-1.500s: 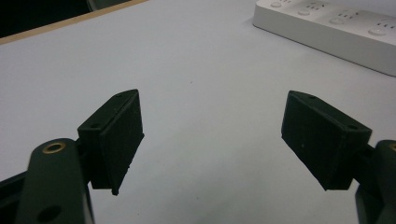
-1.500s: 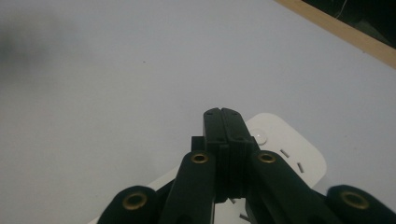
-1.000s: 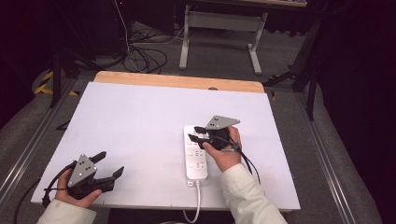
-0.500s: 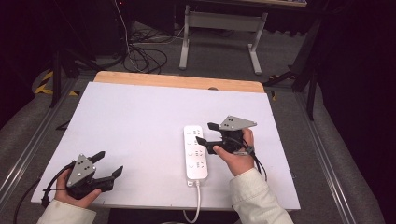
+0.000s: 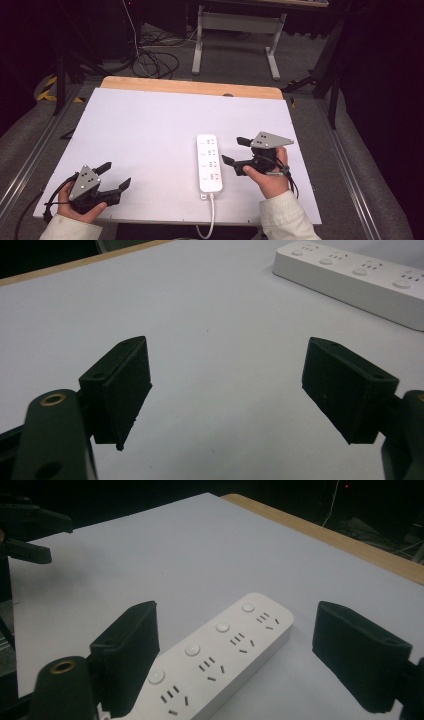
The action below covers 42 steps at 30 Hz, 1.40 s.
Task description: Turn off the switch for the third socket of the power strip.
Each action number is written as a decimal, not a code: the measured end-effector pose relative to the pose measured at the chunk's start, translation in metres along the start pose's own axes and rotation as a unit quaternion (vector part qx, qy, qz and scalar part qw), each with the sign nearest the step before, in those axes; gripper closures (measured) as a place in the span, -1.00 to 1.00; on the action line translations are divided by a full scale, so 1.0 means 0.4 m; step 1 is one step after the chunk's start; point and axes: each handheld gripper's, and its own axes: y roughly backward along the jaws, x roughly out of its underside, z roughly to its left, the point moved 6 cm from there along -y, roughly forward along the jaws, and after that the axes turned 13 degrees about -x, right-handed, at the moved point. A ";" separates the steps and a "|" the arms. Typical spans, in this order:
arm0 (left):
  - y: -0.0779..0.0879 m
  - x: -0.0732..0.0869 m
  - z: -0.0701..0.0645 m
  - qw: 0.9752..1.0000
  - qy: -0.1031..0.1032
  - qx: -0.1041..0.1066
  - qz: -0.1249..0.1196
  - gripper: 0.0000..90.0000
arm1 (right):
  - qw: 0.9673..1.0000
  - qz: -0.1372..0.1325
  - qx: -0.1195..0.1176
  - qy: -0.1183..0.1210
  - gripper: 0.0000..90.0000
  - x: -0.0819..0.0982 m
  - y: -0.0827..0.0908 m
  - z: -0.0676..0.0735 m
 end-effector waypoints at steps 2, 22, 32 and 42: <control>0.001 -0.001 0.000 1.000 -0.003 0.001 -0.001 -0.55 | 1.000 0.000 0.001 -0.004 -0.62 0.011 0.014 0.002; 0.006 -0.005 -0.009 1.000 0.003 0.011 -0.006 -0.52 | 0.997 0.013 0.020 -0.069 -0.64 0.181 0.108 -0.006; 0.008 -0.005 -0.008 1.000 -0.009 0.012 0.000 -0.49 | 0.997 0.029 0.030 -0.072 -0.69 0.249 0.119 -0.014; 0.014 -0.008 -0.010 1.000 -0.007 0.020 0.004 -0.46 | 0.995 0.054 0.036 -0.074 -0.69 0.306 0.113 -0.012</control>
